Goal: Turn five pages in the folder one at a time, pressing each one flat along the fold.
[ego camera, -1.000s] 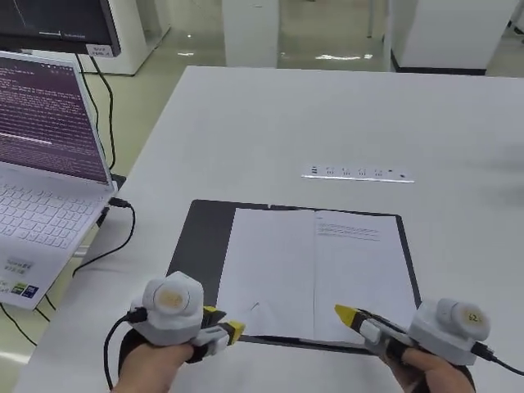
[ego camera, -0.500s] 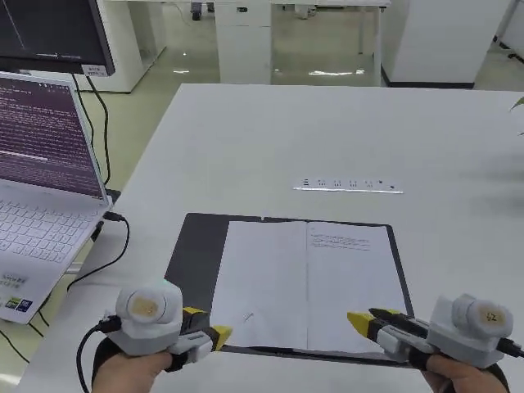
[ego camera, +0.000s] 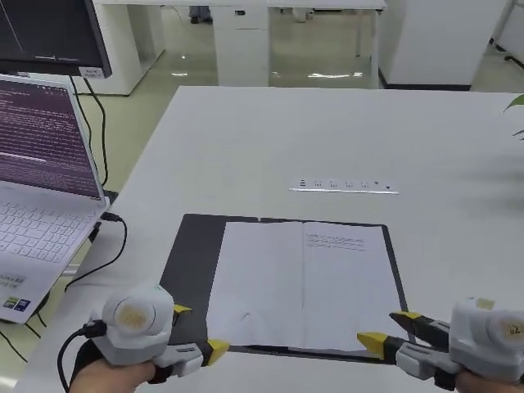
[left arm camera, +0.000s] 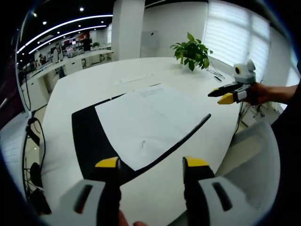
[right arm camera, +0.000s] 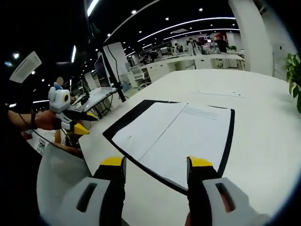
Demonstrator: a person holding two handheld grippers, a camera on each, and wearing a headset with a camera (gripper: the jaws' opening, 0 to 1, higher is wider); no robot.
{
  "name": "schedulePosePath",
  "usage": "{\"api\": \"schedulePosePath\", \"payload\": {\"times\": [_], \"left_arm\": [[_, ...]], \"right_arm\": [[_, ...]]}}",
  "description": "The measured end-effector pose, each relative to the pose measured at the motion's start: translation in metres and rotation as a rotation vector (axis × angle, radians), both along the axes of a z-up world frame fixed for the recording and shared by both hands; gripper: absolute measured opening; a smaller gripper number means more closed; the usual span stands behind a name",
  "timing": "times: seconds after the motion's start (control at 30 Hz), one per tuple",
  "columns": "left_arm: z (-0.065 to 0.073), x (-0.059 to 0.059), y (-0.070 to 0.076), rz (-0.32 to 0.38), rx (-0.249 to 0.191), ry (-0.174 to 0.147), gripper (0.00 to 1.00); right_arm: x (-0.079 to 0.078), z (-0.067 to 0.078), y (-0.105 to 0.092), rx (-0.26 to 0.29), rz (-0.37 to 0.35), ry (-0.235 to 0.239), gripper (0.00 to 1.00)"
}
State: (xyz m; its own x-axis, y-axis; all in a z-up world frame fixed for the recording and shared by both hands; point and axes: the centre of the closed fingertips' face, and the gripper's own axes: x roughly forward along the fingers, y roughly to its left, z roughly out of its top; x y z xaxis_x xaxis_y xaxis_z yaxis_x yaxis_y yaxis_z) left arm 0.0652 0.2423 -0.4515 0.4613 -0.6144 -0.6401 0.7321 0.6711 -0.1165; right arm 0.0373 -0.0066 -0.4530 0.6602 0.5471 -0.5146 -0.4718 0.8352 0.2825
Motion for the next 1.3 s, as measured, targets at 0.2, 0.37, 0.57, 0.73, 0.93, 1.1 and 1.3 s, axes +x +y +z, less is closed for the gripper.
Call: {"api": "schedulePosePath", "payload": {"times": [0.2, 0.37, 0.57, 0.73, 0.93, 1.1, 1.3], "left_arm": [[-0.008, -0.015, 0.004, -0.005, -0.004, 0.015, 0.63], [-0.016, -0.024, 0.005, 0.000, 0.002, 0.035, 0.68], [-0.017, -0.027, 0.004, 0.013, -0.004, 0.042, 0.69], [-0.026, -0.033, 0.001, 0.032, -0.008, 0.065, 0.69], [-0.029, -0.040, 0.000, 0.025, 0.005, 0.078, 0.69], [-0.030, -0.041, 0.002, 0.029, 0.009, 0.084, 0.68], [-0.029, -0.041, -0.001, 0.040, 0.004, 0.082, 0.67]], "right_arm": [[-0.024, -0.015, -0.004, -0.060, 0.031, 0.030, 0.61], [-0.040, -0.025, -0.003, -0.123, 0.060, 0.059, 0.64], [-0.047, -0.031, -0.002, -0.106, 0.044, 0.080, 0.65], [-0.053, -0.033, -0.002, -0.100, 0.030, 0.092, 0.65], [-0.065, -0.040, -0.006, -0.124, 0.044, 0.121, 0.66], [-0.071, -0.042, -0.009, -0.126, 0.046, 0.138, 0.68], [-0.076, -0.042, -0.011, -0.124, 0.053, 0.156, 0.67]]}}
